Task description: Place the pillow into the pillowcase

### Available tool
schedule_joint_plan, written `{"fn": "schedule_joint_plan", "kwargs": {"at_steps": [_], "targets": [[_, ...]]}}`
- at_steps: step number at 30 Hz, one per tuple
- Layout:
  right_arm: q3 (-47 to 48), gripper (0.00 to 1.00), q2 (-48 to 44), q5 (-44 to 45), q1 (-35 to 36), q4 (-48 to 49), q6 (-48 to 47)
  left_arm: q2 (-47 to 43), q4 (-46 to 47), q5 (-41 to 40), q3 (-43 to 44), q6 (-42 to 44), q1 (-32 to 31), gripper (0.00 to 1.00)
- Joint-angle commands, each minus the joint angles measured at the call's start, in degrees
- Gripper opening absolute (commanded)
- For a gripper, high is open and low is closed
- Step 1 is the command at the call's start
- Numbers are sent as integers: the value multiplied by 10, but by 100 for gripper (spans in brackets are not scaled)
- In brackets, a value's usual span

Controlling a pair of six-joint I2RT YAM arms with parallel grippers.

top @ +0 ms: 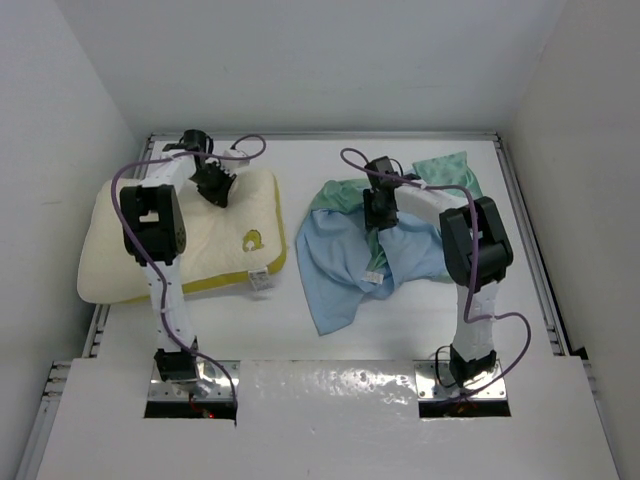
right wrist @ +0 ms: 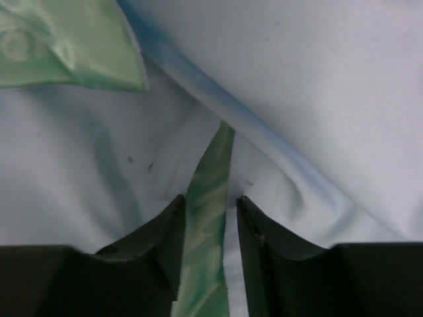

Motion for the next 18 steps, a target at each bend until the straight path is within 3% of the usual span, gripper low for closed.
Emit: {"fn": "schedule_joint_plan", "kwargs": {"at_steps": [1, 5, 9, 13, 16, 17, 18], "targets": [[15, 35, 0, 79, -2, 24, 31, 12, 45, -30, -81, -39, -4, 0], [16, 31, 1, 72, -3, 11, 14, -118, 59, 0, -128, -54, -3, 0], [-20, 34, -11, 90, -2, 9, 15, -199, 51, 30, -108, -123, -9, 0], [-42, 32, 2, 75, -7, 39, 7, -279, -19, 79, -76, -131, -22, 0], [-23, 21, 34, 66, -17, 43, 8, -302, -89, 116, -53, -141, -38, 0], [-14, 4, 40, 80, -18, 34, 9, -305, -102, 119, -43, -147, -67, 0], [-1, 0, 42, 88, -18, 27, 9, -308, -116, 123, -36, -148, -82, 0]]}}
